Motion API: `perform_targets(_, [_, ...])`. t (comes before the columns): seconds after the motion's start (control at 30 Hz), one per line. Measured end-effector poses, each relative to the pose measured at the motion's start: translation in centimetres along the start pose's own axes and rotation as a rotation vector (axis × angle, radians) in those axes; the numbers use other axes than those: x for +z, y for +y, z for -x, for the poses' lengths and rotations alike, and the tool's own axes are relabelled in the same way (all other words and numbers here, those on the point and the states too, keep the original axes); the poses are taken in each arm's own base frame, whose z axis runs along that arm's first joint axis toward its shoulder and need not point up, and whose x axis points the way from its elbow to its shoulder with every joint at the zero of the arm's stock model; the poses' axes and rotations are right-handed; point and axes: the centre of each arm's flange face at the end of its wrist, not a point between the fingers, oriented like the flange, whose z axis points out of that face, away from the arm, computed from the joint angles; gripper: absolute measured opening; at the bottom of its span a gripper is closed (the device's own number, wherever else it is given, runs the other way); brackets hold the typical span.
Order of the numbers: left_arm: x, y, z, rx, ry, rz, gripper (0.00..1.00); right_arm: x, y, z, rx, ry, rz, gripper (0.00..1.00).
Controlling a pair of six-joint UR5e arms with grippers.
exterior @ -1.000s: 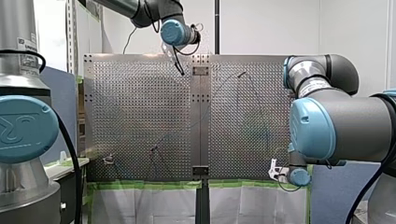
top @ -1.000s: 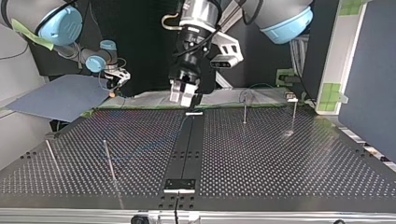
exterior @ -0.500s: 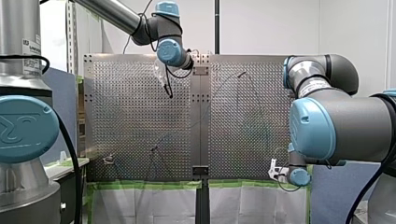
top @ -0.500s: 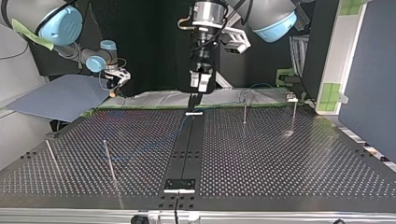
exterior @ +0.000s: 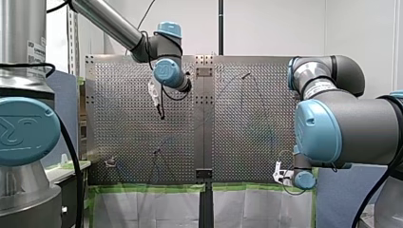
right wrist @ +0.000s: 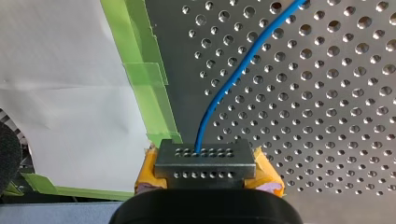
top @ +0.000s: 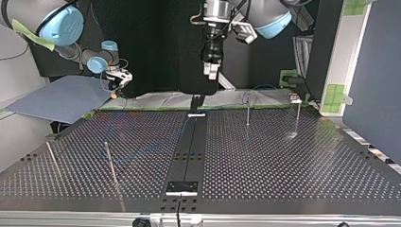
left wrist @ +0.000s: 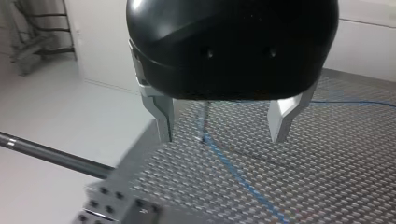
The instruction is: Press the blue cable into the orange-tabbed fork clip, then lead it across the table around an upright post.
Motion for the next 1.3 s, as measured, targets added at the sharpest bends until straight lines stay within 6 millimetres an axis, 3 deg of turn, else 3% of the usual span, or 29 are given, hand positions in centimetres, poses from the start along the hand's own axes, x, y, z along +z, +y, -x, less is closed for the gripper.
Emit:
perform_targets(0.23, [-0.5, 1.9, -4.8, 0.039, 0.053, 0.015, 1.0, 0.0, 0.0, 0.0, 0.0, 0.0, 0.0, 0.0])
perform_targets(0.67, [-2.1, 5.8, -11.1, 0.109, 0.143, 0.017, 1.0, 0.0, 0.0, 0.0, 0.0, 0.002, -0.004, 0.0])
perform_targets(1.3, [-5.1, 10.7, -14.6, 0.169, 0.143, 0.033, 1.0, 0.1, -0.1, -0.1, 0.0, 0.001, -0.008, 0.0])
